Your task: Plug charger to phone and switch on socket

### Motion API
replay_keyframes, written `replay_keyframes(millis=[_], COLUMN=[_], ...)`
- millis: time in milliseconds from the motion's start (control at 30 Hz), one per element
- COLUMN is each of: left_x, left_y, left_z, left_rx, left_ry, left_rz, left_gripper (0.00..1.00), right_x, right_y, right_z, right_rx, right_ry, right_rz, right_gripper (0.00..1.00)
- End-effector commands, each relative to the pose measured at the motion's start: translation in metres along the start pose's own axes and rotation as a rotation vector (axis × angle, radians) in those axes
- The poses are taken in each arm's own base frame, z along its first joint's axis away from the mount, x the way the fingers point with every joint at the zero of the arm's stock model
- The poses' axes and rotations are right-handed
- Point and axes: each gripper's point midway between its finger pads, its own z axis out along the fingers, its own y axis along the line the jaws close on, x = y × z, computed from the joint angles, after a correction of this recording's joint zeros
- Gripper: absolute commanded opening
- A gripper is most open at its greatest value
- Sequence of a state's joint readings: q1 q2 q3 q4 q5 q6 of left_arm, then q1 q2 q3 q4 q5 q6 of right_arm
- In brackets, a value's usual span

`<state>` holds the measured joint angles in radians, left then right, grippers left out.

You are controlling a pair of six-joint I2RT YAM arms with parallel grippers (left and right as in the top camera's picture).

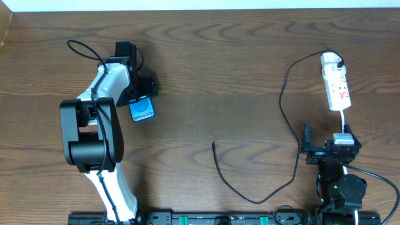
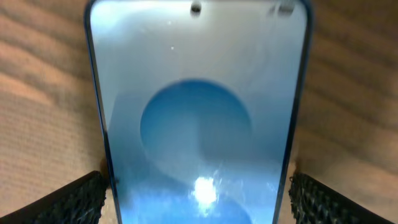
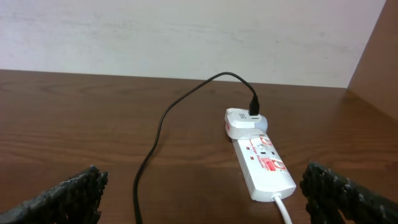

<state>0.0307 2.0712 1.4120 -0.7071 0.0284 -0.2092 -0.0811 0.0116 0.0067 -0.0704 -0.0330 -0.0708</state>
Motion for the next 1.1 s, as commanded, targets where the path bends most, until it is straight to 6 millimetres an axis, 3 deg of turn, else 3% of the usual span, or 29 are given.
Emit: replay_keyframes(millis=[0,300,367,400,433,633,867,967,1067], left_x=[0.014,0.013,0.013,0.013,0.013,0.013,0.011,0.009,0.005], left_y=[0.004,0.003,0.003,0.003,0.003,0.003,0.003,0.002,0.002], left_z=[0.011,0.011,0.011,0.011,0.011,0.011,0.011,0.008,0.001], left_rx=[-0.027,-0.026,-0.026,-0.026,-0.026,-0.025,-0.024,-0.022,-0.016], left_ry=[0.062,0.059,0.059,0.059,0.059,0.058,0.051,0.042,0.023], left_rz=[0.009,0.010,0.011,0.011,0.011,0.010,0.011,0.011,0.011], left_gripper=[0.94,0.93,0.82,0.68,0.61,0.52,0.22,0.15,0.13], right_x=[0.001,0.000,0.001,0.001,0.001,0.001,0.000,0.000,0.001], right_y=[0.001,0.001,0.001,0.001,0.001,0.001,0.001,0.001,0.001], right_z=[0.000,0.000,0.000,0.000,0.000,0.000,0.000,0.000,0.000], right_rx=[-0.003,-0.003,-0.003,-0.003,-0.003,-0.003,-0.003,-0.003,-0.003], right_ry=[0.001,0.000,0.001,0.001,0.001,0.001,0.000,0.000,0.001], right_rz=[-0.013,-0.013,-0.013,-0.013,-0.013,-0.013,-0.013,-0.013,-0.013], right_gripper=[0.99,0.99,0.99,0.99,0.99,0.99,0.99,0.99,0.99])
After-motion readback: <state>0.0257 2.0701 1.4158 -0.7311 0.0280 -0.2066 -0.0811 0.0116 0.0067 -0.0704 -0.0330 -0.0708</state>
